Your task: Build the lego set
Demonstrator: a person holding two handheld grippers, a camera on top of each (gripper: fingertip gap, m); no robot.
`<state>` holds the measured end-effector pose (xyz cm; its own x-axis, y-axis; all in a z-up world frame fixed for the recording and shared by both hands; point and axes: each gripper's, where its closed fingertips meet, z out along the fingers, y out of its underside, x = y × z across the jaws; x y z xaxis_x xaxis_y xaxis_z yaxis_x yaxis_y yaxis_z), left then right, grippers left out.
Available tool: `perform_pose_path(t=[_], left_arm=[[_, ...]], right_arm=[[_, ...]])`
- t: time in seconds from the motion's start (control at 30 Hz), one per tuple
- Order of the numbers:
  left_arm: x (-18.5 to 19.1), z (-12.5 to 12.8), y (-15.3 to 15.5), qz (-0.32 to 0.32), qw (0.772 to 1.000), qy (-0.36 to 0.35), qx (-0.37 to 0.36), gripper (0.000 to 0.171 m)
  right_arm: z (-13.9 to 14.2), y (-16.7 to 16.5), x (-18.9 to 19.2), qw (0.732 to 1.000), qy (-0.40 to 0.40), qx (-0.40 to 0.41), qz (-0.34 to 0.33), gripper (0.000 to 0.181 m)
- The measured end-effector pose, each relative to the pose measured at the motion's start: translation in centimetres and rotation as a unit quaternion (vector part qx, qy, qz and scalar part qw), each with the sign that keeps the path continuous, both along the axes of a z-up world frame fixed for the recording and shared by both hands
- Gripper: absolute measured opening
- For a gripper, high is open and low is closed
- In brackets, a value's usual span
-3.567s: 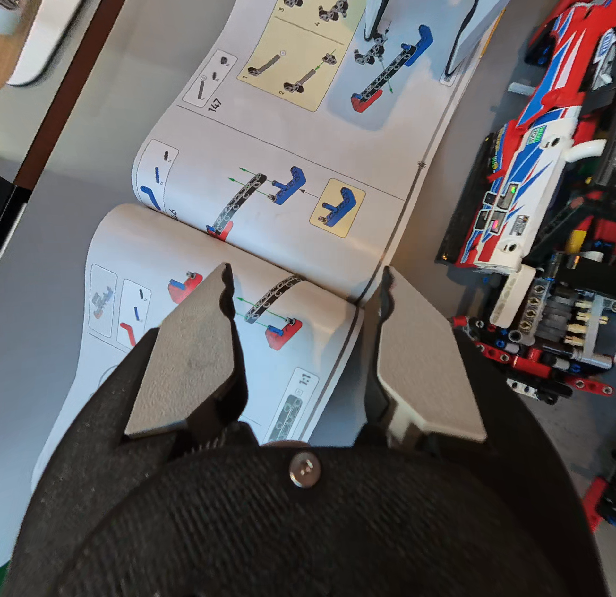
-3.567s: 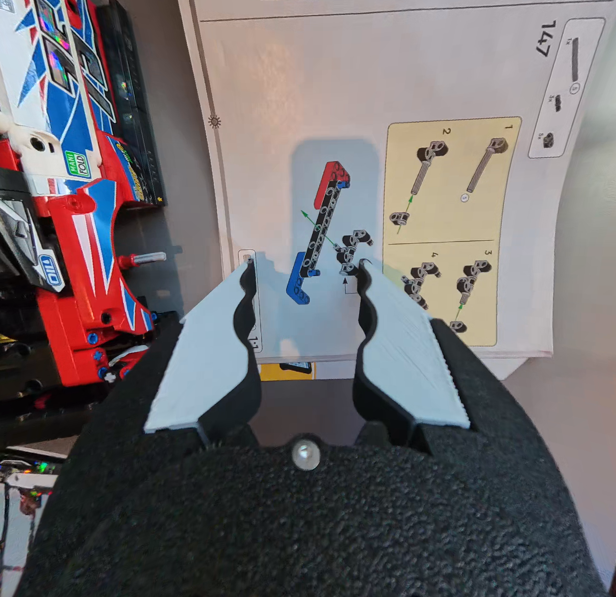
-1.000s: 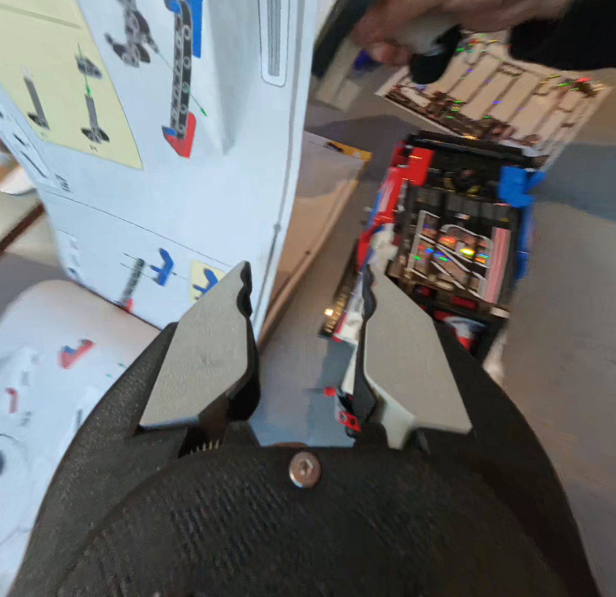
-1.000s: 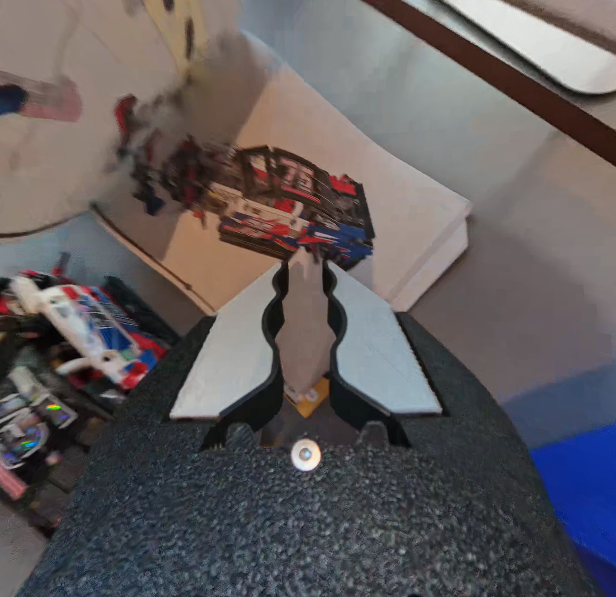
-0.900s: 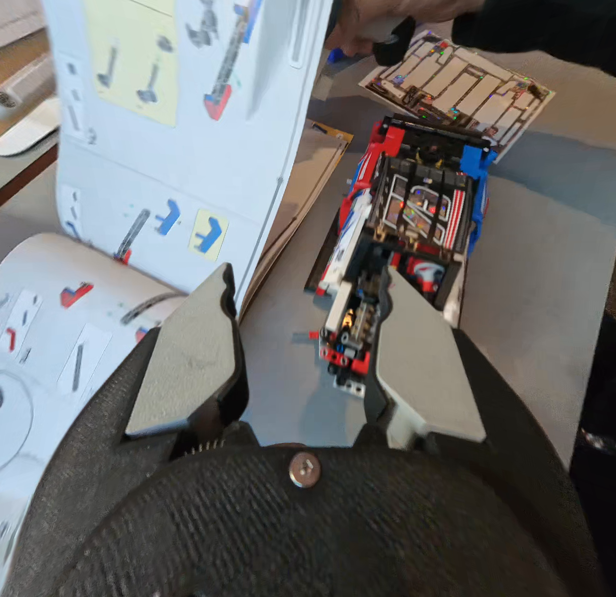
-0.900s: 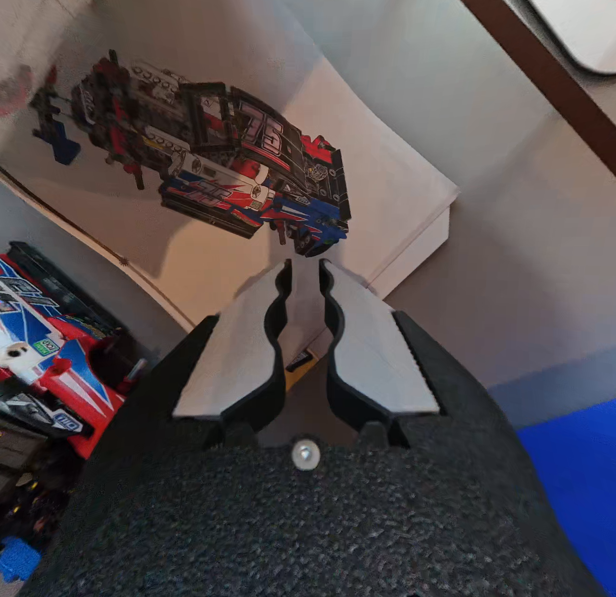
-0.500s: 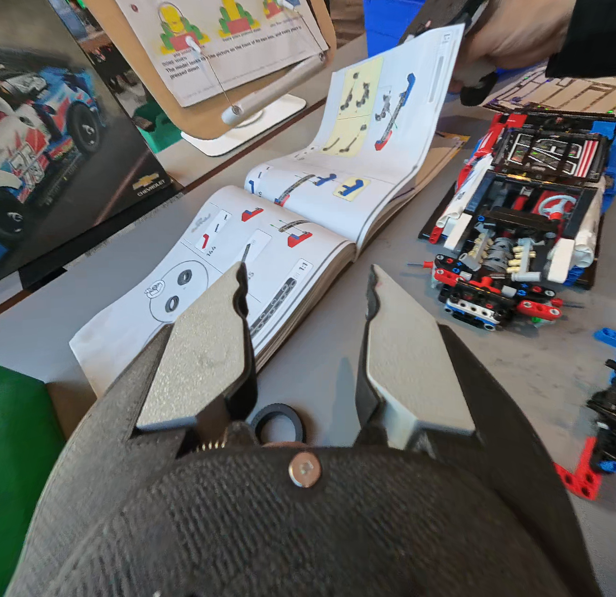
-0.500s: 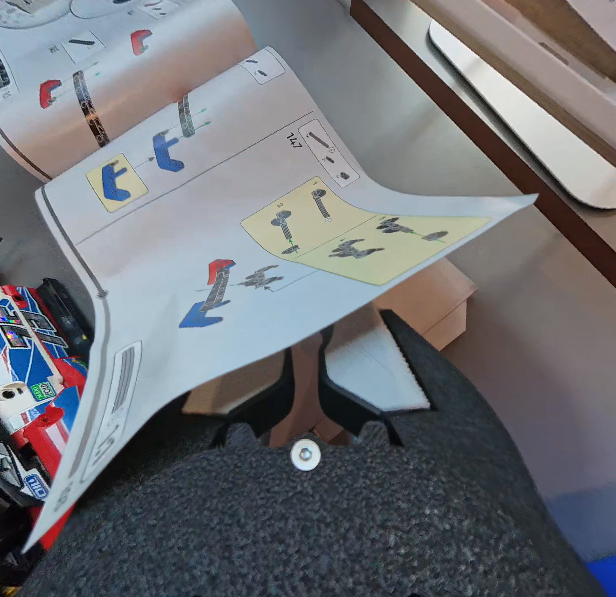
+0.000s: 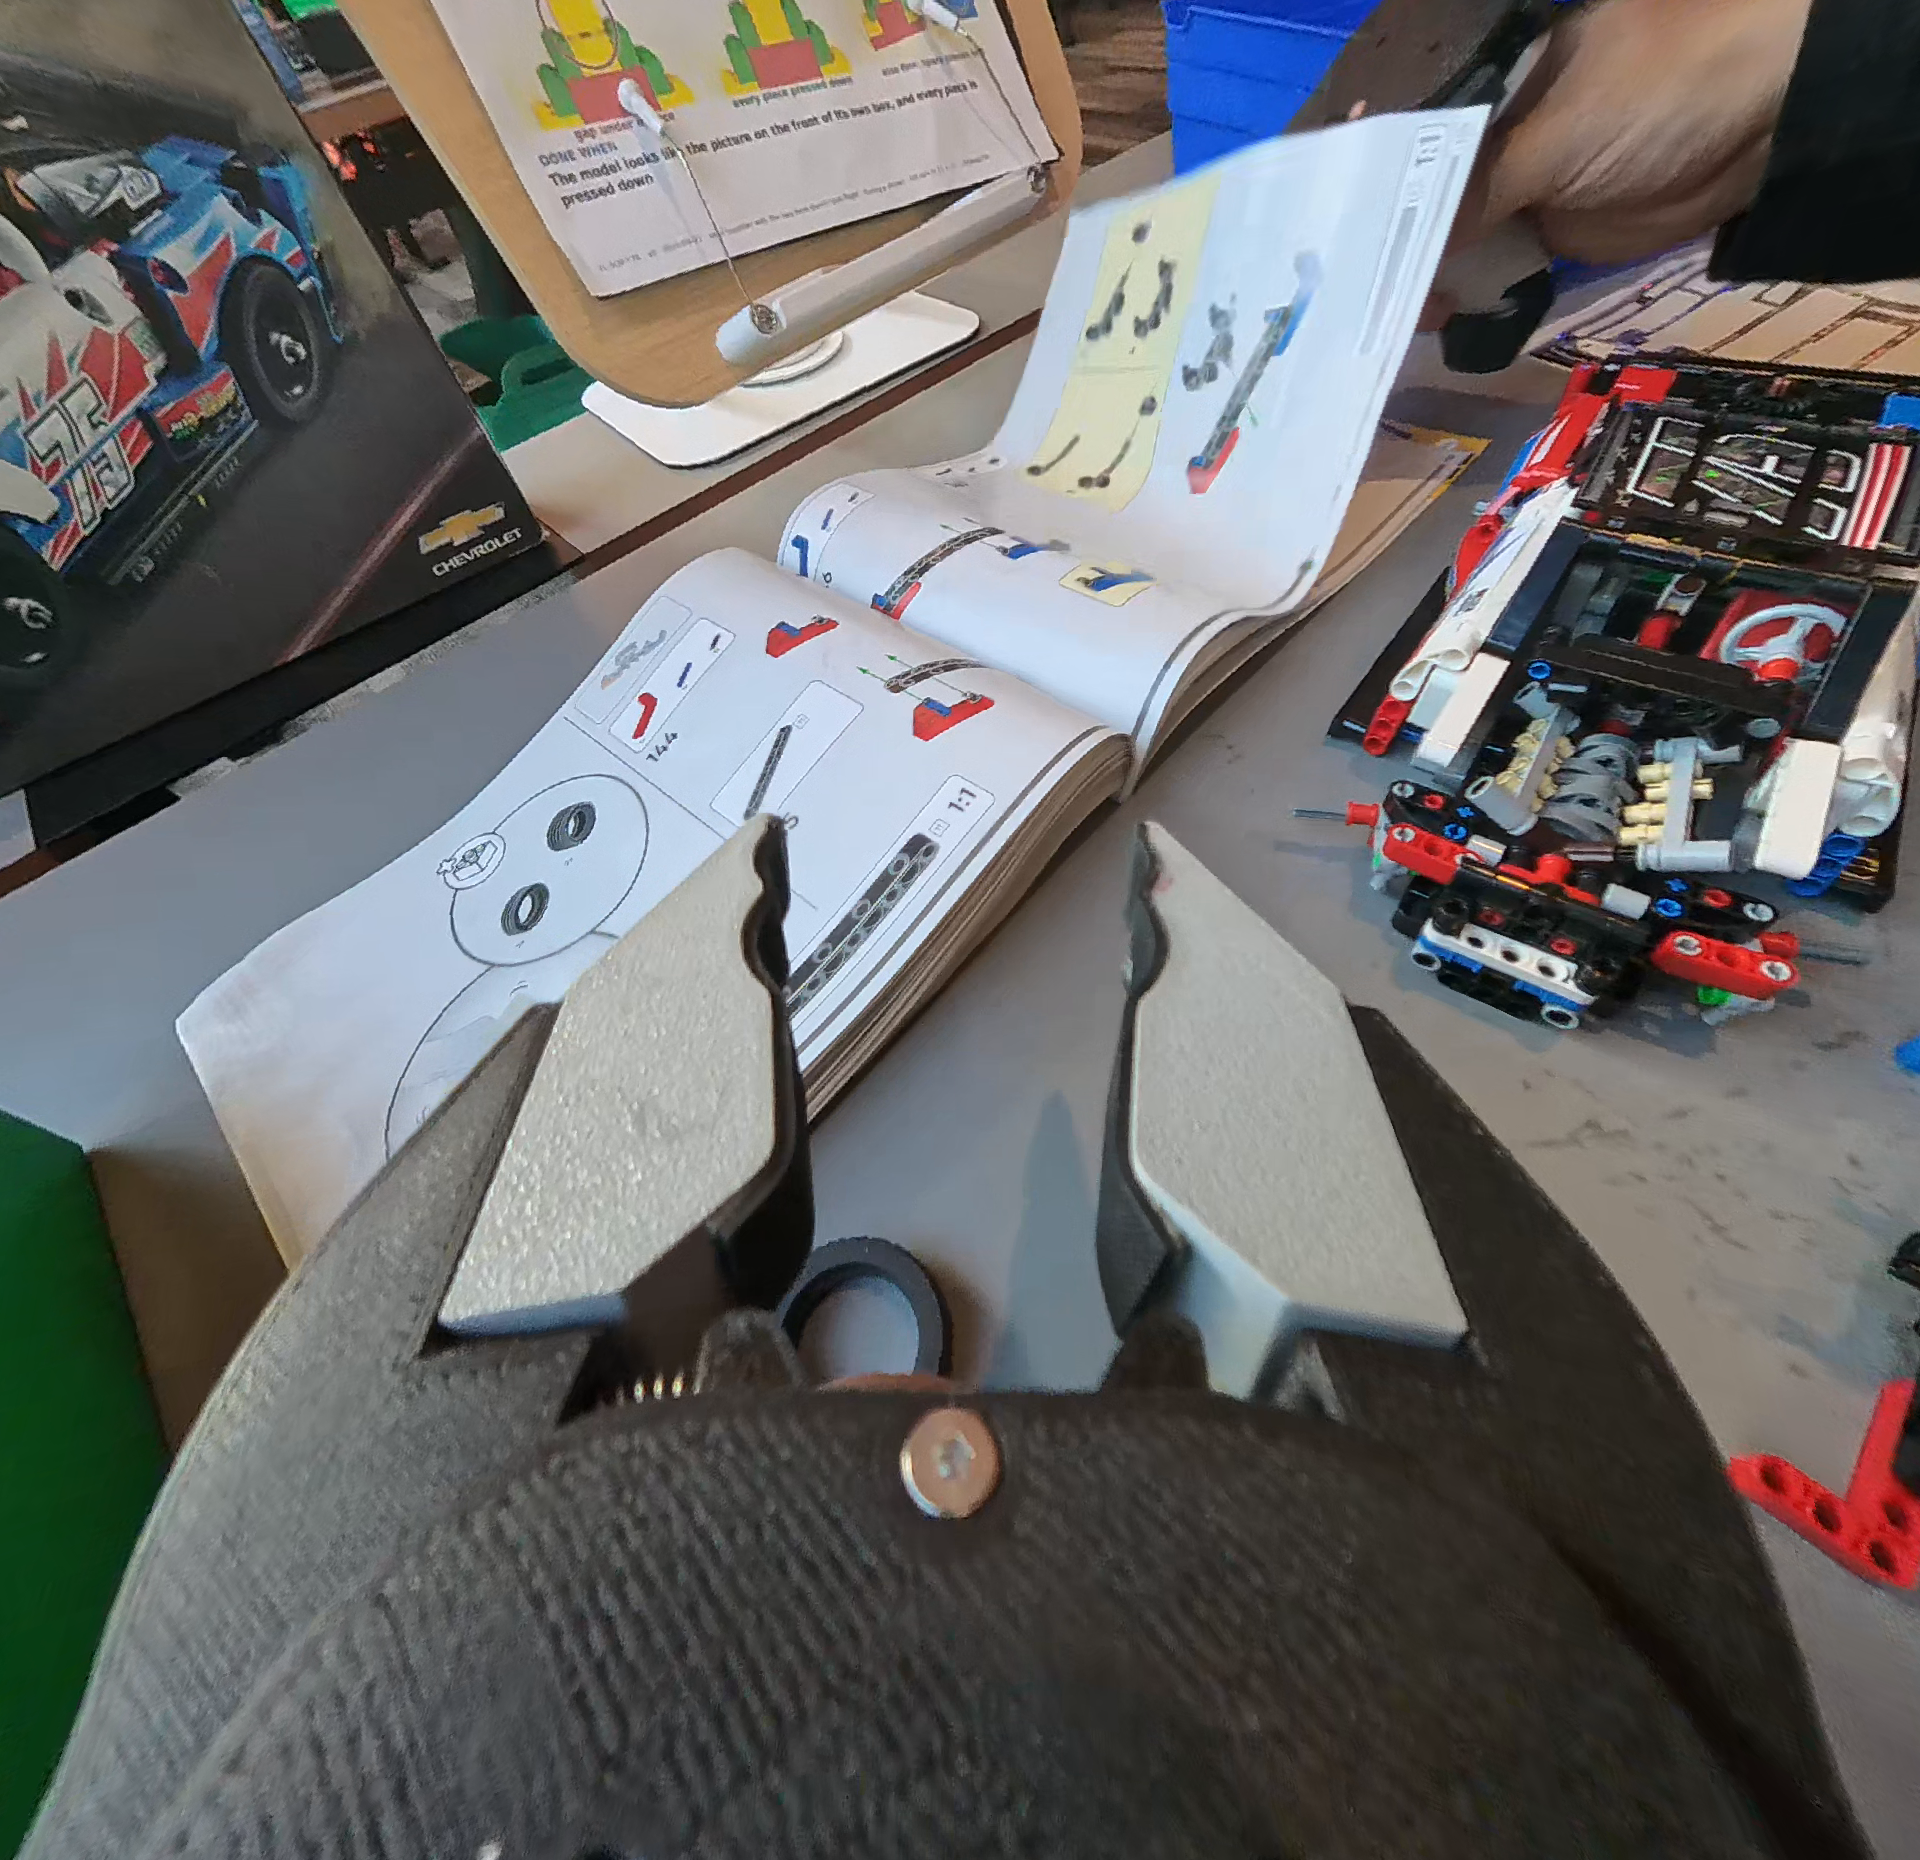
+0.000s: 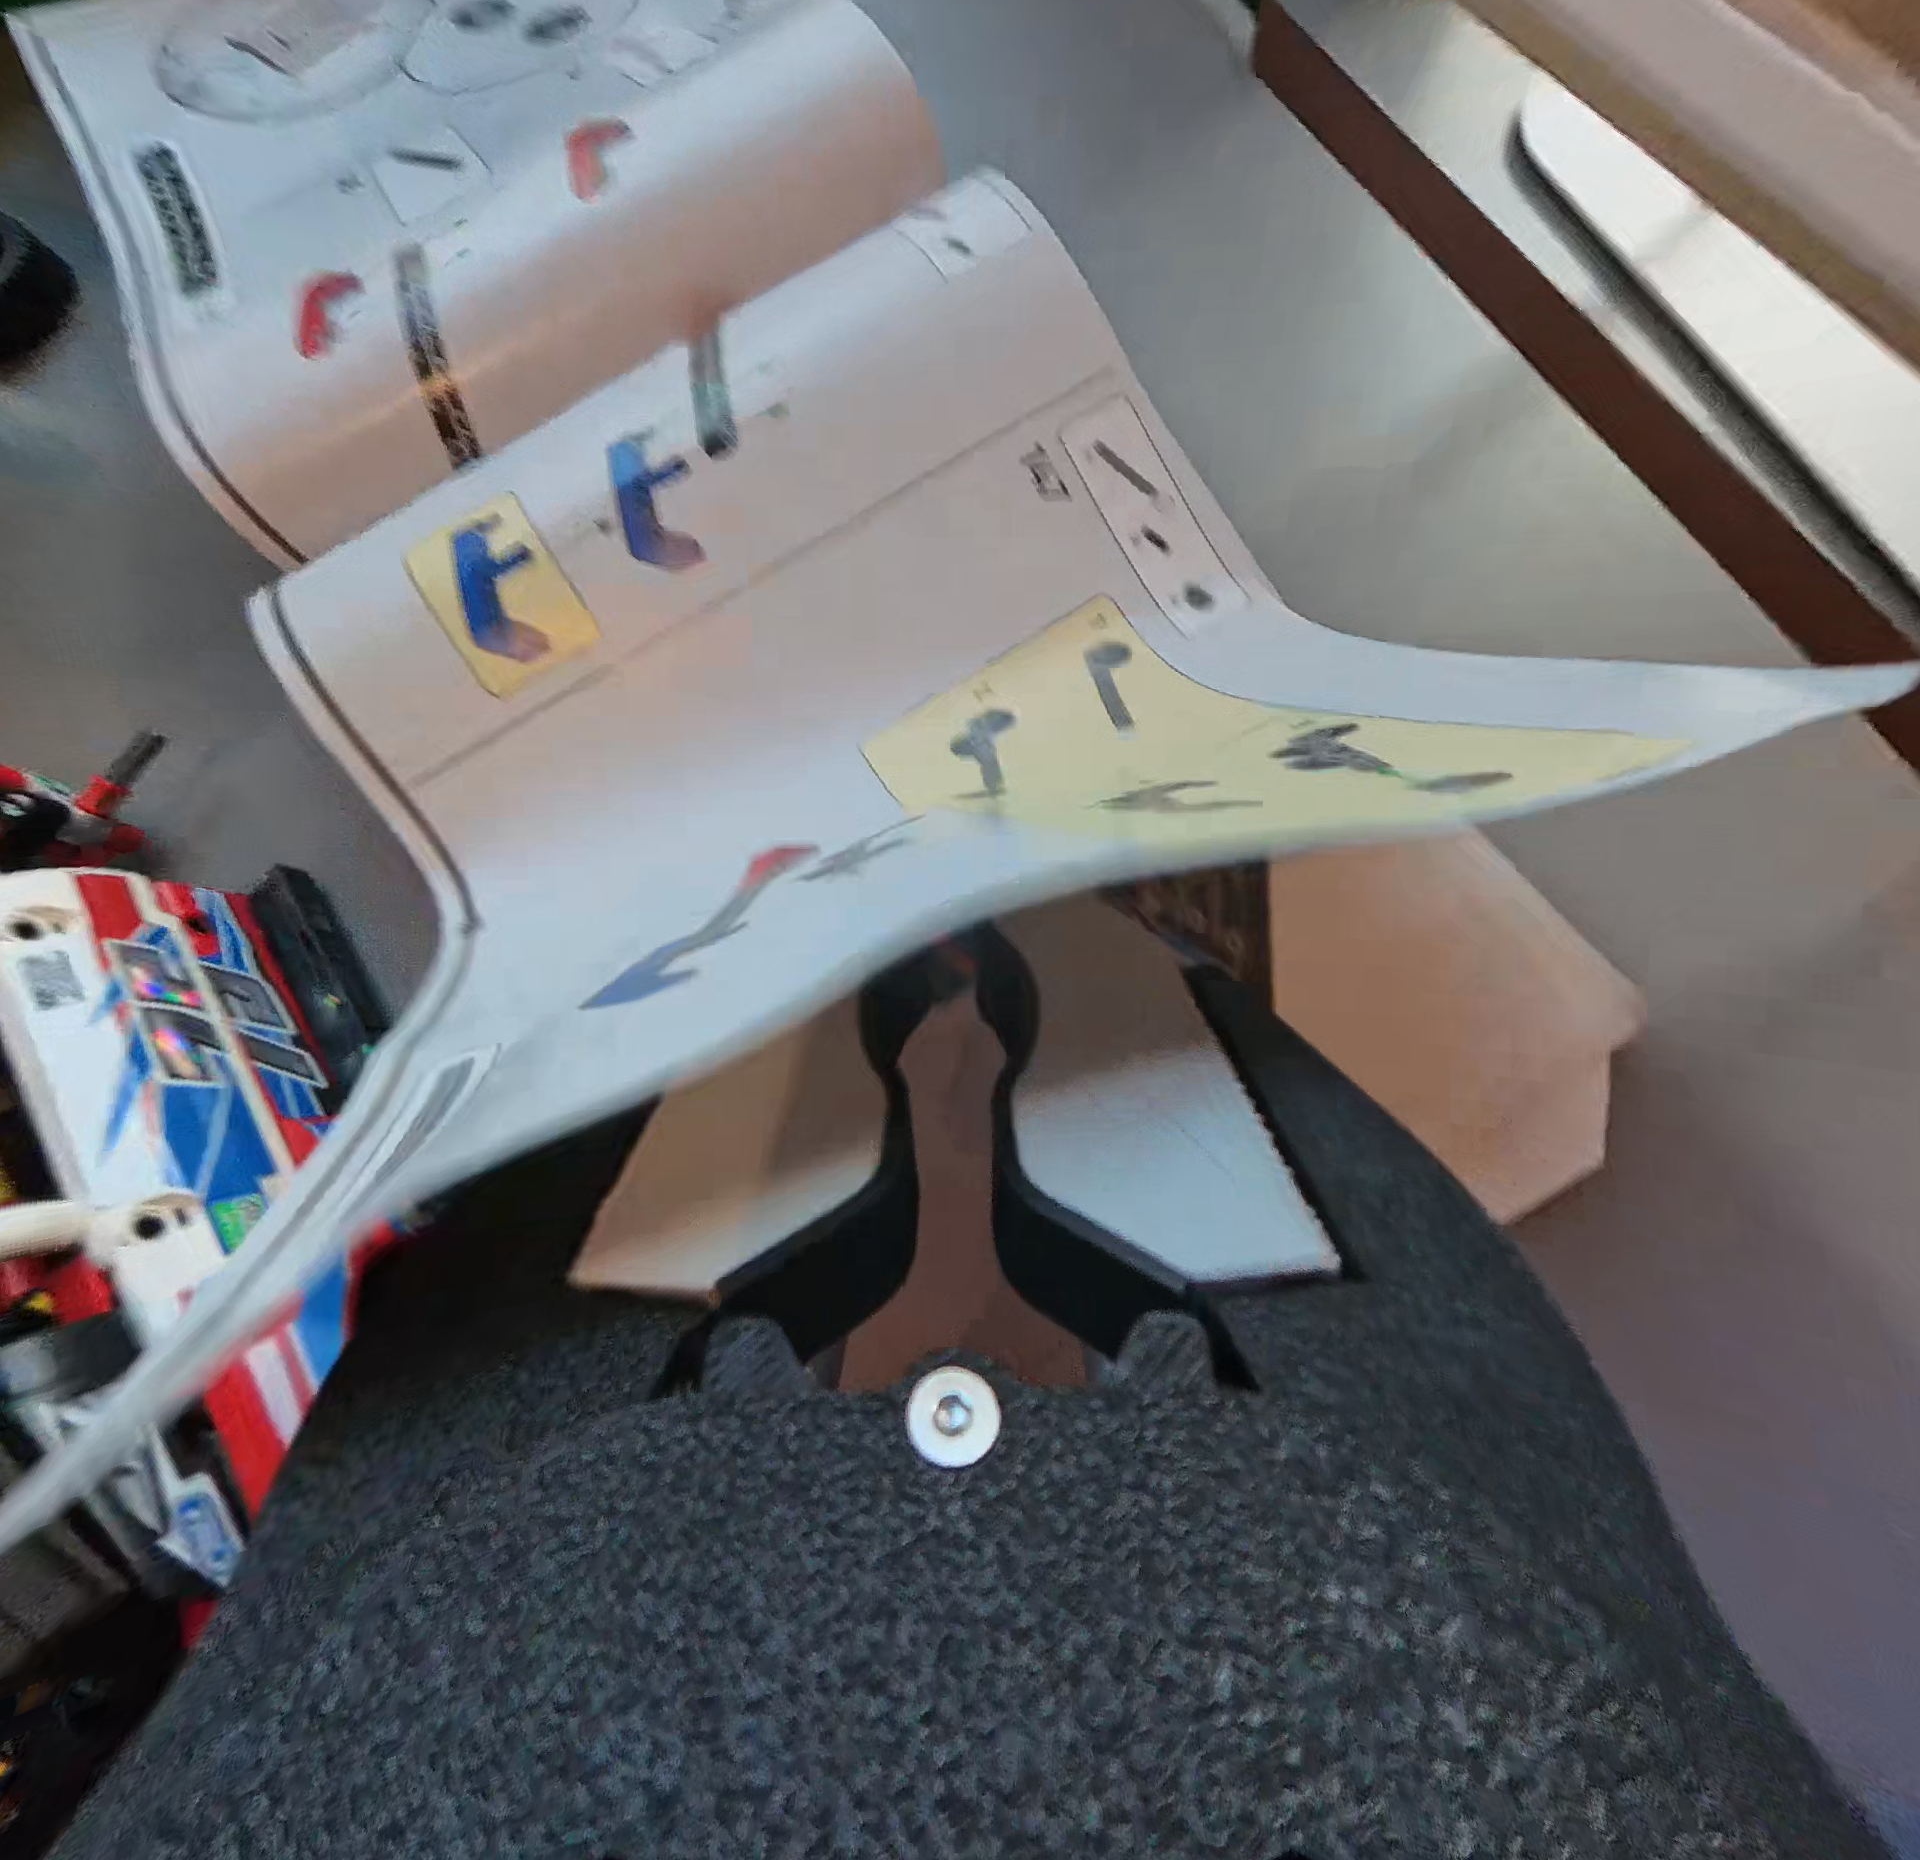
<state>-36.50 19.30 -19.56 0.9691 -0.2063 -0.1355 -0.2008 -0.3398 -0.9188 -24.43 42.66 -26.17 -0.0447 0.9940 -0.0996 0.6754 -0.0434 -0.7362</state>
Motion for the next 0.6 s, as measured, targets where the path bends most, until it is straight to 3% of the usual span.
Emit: perform_pose_path(t=[0.03,0.13,0.2,0.27,0.47,0.6], left_arm=[[-0.1,0.0,-0.1,0.003,1.000,-0.004,-0.001,0.062],[-0.5,0.0,-0.9,0.012,1.000,-0.010,-0.012,0.062],[-0.6,0.5,-1.8,0.016,1.000,-0.007,-0.011,0.062],[-0.6,1.1,-3.0,0.023,1.000,0.001,-0.008,0.062],[-0.6,2.2,-7.0,0.046,0.999,0.015,-0.006,0.063],[-0.5,2.6,-9.4,0.057,0.998,0.017,-0.008,0.063]], right_arm=[[1.4,-1.1,-1.3,1.000,0.022,-0.005,0.019,0.000],[7.0,-5.4,-6.0,0.992,0.087,-0.011,0.088,0.000],[9.3,-7.9,-9.3,0.988,0.087,0.004,0.127,0.000],[9.7,-10.0,-12.4,0.985,0.063,0.027,0.161,0.000],[7.3,-15.0,-18.2,0.970,-0.011,0.088,0.226,0.000],[12.6,-17.6,-21.0,0.968,0.047,0.113,0.219,0.005]])
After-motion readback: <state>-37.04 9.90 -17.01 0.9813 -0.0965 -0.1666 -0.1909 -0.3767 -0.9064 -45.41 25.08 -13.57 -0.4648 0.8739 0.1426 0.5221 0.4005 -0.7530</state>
